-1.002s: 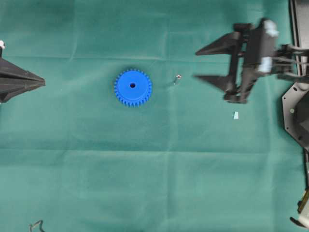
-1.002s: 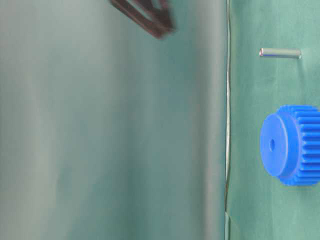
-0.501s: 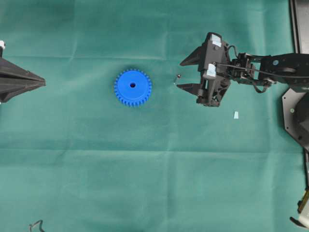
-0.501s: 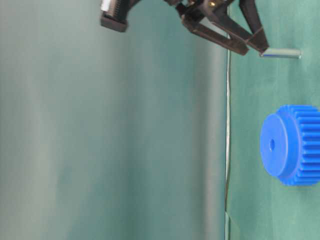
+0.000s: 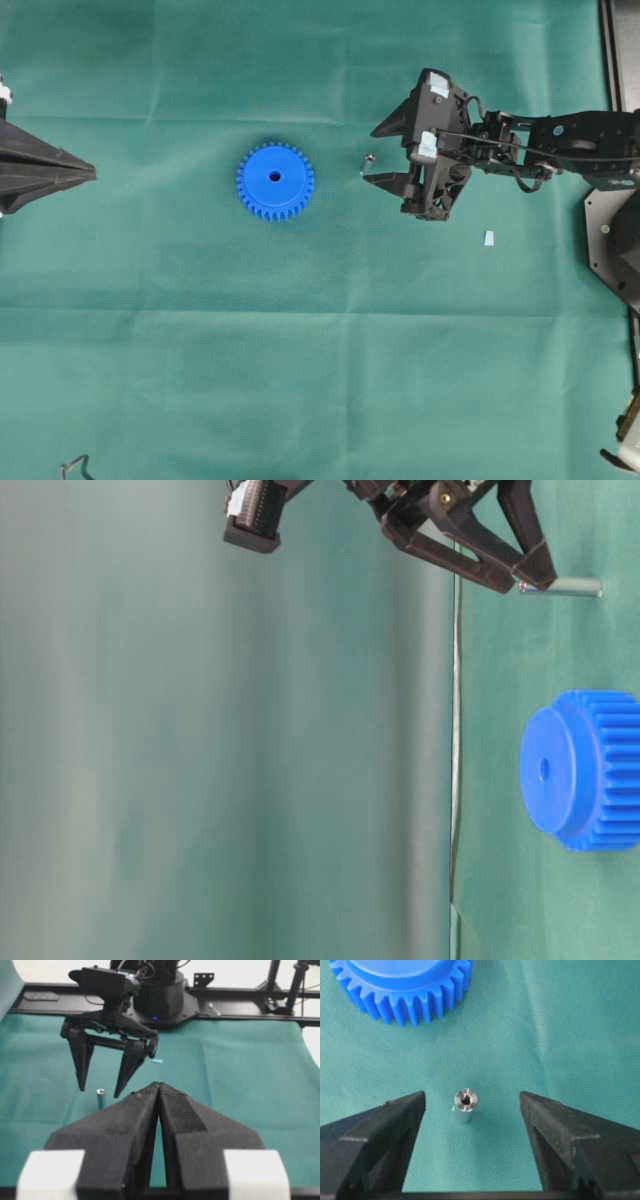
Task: Insert the shaft into the center hole of the gear.
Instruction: 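Close the right gripper on the silver shaft and lift it, then carry the shaft left and position it above the gear's center hole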
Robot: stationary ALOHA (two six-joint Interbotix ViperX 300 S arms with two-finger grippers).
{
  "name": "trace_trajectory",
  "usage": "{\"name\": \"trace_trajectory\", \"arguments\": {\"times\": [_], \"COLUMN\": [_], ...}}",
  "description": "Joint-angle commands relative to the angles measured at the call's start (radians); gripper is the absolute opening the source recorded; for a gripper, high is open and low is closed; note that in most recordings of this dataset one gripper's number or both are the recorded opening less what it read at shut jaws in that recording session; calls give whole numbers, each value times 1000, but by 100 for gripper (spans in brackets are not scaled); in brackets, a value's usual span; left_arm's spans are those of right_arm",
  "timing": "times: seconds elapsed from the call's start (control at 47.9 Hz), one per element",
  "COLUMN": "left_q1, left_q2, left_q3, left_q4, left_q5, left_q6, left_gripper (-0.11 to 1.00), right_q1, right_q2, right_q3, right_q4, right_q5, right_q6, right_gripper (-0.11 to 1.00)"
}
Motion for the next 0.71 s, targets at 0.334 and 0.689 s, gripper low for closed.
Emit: {"name": "trace_trajectory", "arguments": {"times": [0.334,0.689], "left_q1": [-2,0], "left_q2": [8,8], "left_q3": [-25,-25], "left_q4": [3,3], "left_q5": [-2,-2], "left_q6": [-3,-3], "left_gripper": [0,0], "right_q1": [5,12], "right_q2": [11,-60], "right_q3": [-34,-67], "right_q4": [3,3], "right_q5": [18,103], "right_q6": [2,2], "right_gripper": [20,17]}}
